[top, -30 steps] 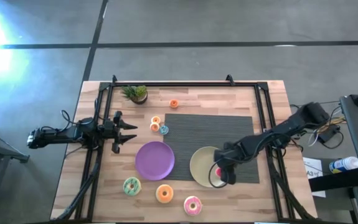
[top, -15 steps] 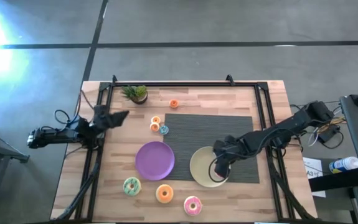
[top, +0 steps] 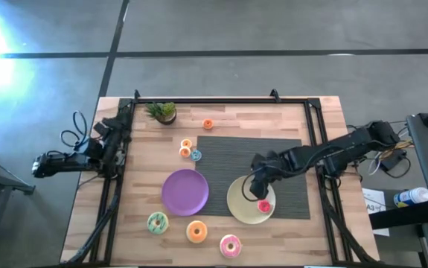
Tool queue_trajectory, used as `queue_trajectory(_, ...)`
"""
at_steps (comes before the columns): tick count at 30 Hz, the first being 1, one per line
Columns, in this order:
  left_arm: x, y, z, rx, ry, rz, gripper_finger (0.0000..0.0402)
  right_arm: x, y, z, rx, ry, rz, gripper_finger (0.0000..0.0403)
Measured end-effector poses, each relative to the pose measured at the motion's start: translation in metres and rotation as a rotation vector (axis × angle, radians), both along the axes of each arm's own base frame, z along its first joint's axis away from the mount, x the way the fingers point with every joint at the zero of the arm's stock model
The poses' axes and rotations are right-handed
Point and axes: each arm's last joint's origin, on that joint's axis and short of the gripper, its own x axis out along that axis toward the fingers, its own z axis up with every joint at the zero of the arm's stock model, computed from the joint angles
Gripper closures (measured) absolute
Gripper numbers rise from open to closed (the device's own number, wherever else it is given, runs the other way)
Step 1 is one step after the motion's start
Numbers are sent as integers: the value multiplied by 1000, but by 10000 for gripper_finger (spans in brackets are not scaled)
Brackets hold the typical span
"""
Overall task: Pick & Place donuts
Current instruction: Put the small orange donut on the white plate
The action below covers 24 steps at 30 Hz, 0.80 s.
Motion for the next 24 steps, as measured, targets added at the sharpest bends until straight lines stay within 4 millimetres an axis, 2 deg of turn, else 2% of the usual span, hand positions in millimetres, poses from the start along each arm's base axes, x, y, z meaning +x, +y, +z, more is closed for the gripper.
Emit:
queue_trajectory(4, 11, 0, -1, 88, 66, -184, 252, 3, -16, 0, -36, -1, -9, 220)
queue_trajectory(8, 30, -1, -7, 121, 211, -351, 252, 6, -38, -1, -87, 6, -1, 220)
queue_trajectory(11, 45, -3, -12, 108, 418, -533, 252, 7, -55, 0, -106, 14, 4, 220)
queue_trajectory(15, 59, -6, -28, -27, 793, -721, 252, 6, -70, 0, -109, 19, 25, 220)
queue_trajectory(19, 65, -5, -41, -131, 1009, -714, 252, 6, -76, 0, -119, 22, 30, 220)
queue_trajectory(24, 83, -1, -41, -100, 988, -697, 252, 5, -77, -1, -120, 24, 31, 220)
